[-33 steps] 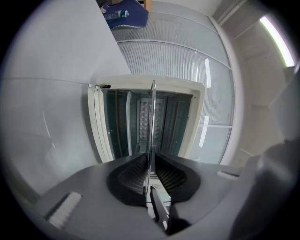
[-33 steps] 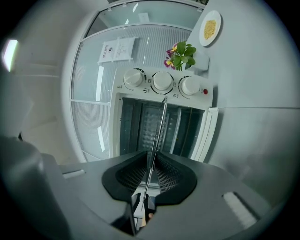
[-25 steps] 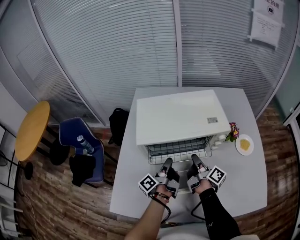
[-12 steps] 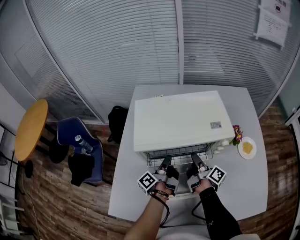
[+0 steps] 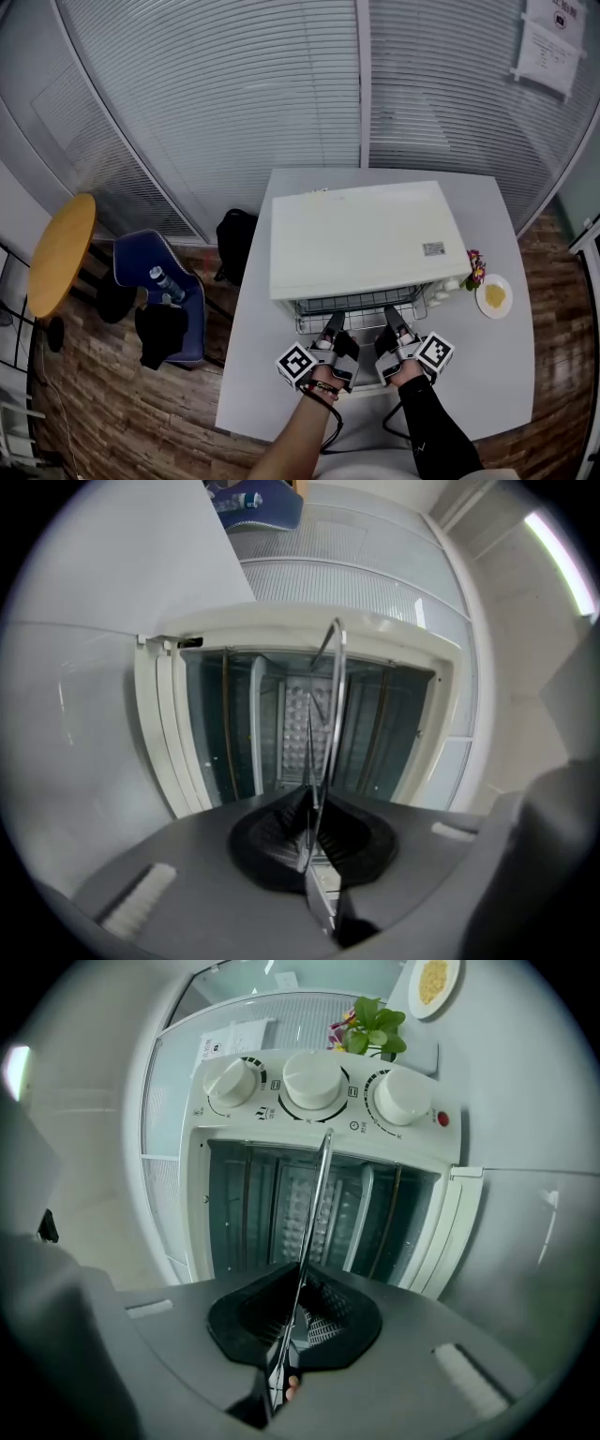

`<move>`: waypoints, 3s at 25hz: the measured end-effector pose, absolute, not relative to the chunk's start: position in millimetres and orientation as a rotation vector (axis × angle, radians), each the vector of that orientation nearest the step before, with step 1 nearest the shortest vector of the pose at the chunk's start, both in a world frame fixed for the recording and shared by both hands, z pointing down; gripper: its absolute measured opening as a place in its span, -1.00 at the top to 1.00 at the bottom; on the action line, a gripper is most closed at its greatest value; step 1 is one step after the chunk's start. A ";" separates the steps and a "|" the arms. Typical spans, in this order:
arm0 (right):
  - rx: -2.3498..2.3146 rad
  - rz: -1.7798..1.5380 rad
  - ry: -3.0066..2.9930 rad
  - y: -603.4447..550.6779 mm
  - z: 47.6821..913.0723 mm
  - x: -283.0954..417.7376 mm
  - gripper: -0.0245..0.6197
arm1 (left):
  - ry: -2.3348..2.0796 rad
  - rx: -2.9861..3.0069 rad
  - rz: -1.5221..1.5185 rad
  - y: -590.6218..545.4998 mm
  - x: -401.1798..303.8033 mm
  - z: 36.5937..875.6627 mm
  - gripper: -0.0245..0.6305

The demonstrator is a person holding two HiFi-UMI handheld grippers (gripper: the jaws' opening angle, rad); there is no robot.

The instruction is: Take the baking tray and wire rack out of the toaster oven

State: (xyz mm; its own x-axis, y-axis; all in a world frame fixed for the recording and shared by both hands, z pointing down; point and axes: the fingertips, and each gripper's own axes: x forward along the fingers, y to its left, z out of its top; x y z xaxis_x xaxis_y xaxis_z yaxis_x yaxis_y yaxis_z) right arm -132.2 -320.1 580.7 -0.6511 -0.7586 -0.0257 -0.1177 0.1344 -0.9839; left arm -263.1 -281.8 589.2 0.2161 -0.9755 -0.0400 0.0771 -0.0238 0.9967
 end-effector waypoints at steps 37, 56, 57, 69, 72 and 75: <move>-0.940 -1.510 1.879 -198.7 565.1 -98.9 0.90 | -0.909 1.369 -1.021 -167.7 -231.6 575.8 0.75; -0.907 -1.531 1.925 -167.6 567.1 -70.7 0.91 | -0.940 1.406 -1.047 -138.1 -205.8 565.9 0.75; -0.897 -1.538 1.925 -167.4 565.9 -67.7 0.91 | -0.948 1.408 -1.053 -137.3 -202.5 562.9 0.75; -0.837 -1.531 1.934 -164.5 546.0 10.3 0.90 | -0.972 1.427 -1.052 -131.6 -120.7 544.2 0.75; -0.856 -1.525 1.926 -163.4 545.8 39.7 0.90 | -0.962 1.436 -1.029 -131.9 -92.1 546.7 0.75; -0.883 -1.521 1.915 -162.0 546.3 68.3 0.90 | -0.943 1.437 -1.006 -133.0 -64.5 551.7 0.75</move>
State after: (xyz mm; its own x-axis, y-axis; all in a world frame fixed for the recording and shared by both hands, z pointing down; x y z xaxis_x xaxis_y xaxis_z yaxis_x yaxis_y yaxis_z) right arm 68.3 -162.0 546.3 -0.6428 -0.7660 -0.0108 -0.1630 0.1506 -0.9751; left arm -64.5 -133.0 551.7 0.3249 -0.9423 -0.0811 -0.0201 -0.0926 0.9955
